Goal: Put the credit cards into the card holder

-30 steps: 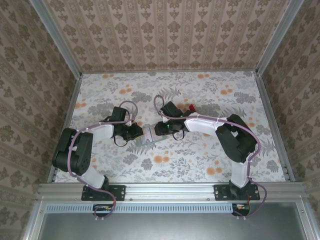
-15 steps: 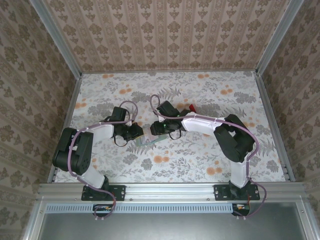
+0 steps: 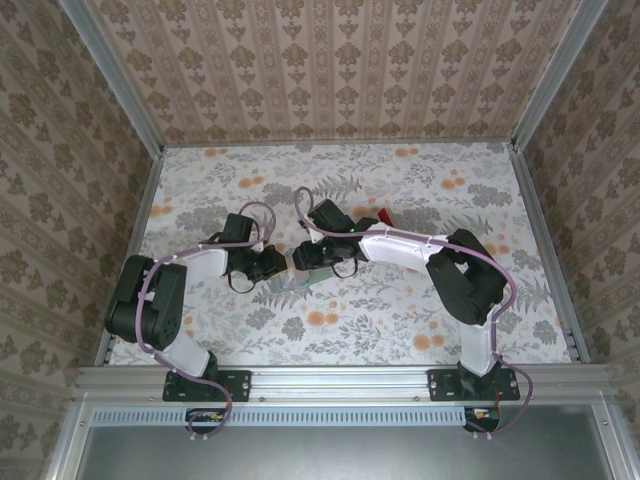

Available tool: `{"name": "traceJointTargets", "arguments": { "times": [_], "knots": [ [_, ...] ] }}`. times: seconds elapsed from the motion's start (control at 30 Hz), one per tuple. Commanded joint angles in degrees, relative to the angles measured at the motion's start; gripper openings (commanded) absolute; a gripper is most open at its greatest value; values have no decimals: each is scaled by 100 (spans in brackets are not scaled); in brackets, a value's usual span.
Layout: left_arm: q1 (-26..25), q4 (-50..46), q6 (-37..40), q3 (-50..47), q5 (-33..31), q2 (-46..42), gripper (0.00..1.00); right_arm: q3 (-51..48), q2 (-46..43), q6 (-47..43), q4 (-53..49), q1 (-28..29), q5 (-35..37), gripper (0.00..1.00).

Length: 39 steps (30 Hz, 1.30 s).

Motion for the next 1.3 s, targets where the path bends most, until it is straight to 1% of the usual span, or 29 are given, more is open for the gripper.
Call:
{"name": "traceJointTargets", "arguments": {
  "times": [0.0,0.1,0.2,0.3,0.4,0.47,0.6,0.7,0.83,1.0,1.27],
  "knots": [
    [-15,-39,-55,-73,28,100,15,213,126,165,175,40,-444,40],
    [-20,-31,-55,-78,37,99,16,240,150,226,270,49,-586,40],
    [-14,-30,-68,-70,53,85,16,248,160,223,264,47,-581,40],
    [-13,-87,-47,-45,59,36,15,238,148,114,103,49,-317,40],
    [47,-243,-1,-87,-70,-207,16,220,138,-86,-217,33,163,40],
    [171,-443,73,-111,-133,-432,26,192,141,-202,-391,17,442,40],
    [428,-673,159,-213,-223,-916,30,138,168,-348,-585,12,829,40],
    [540,-726,176,-301,-231,-1014,32,106,216,-341,-511,-2,742,40],
    [547,-526,137,-457,-168,-845,36,127,241,-222,-340,2,420,40],
    [539,-104,-22,-588,49,-542,36,391,210,-243,-401,87,281,40],
    [496,-3,-18,-609,73,-393,36,742,487,-210,-446,192,-17,40]
  ]
}}
